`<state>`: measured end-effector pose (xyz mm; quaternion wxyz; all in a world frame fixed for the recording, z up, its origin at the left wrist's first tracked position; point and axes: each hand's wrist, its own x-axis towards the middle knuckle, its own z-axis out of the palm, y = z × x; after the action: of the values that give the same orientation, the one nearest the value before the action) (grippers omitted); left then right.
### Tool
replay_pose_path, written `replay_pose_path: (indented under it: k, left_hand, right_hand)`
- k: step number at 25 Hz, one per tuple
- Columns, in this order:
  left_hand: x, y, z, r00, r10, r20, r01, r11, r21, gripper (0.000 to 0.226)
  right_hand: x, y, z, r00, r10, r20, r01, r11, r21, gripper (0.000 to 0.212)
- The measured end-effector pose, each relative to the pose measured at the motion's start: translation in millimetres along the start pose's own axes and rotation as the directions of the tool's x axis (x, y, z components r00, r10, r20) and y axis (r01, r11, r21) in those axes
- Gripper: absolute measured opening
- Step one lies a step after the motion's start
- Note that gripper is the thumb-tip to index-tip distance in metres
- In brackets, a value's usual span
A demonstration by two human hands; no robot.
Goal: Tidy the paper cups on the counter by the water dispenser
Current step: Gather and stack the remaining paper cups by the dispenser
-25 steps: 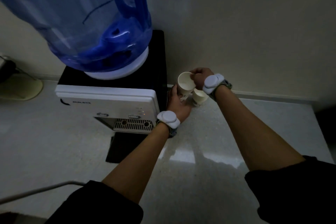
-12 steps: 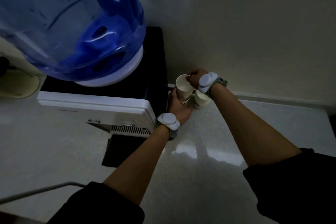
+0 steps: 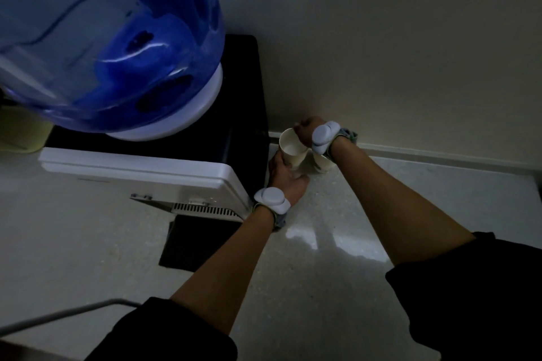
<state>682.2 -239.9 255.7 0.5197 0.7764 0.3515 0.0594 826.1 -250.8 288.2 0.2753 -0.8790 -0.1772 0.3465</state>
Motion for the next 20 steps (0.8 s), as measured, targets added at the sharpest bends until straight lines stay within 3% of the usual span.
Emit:
replay_pose_path:
  k: [7, 10, 14, 20]
  left_hand:
    - [-5, -5, -2, 0.998, -0.016, 0.053, 0.014, 0.999, 0.037, 0.084]
    - [-5, -3, -3, 0.998, 0.007, 0.066, -0.010, 0.999, 0.039, 0.079]
    - [-9, -2, -2, 0.997, -0.044, 0.060, 0.043, 0.999, 0.030, 0.083]
    - [-10, -5, 11, 0.992, -0.111, 0.055, 0.112, 0.993, -0.031, 0.096]
  right_hand:
    - [-8, -6, -5, 0.999, -0.002, -0.048, 0.003, 1.000, 0.018, 0.045]
    - [-11, 6, -12, 0.992, -0.029, -0.120, 0.058, 0.968, 0.246, 0.037]
    - [-27, 38, -22, 0.975, 0.093, -0.201, 0.016, 0.875, 0.484, 0.032]
    - [-50, 104, -18, 0.924, 0.260, -0.281, -0.111, 0.884, 0.455, 0.035]
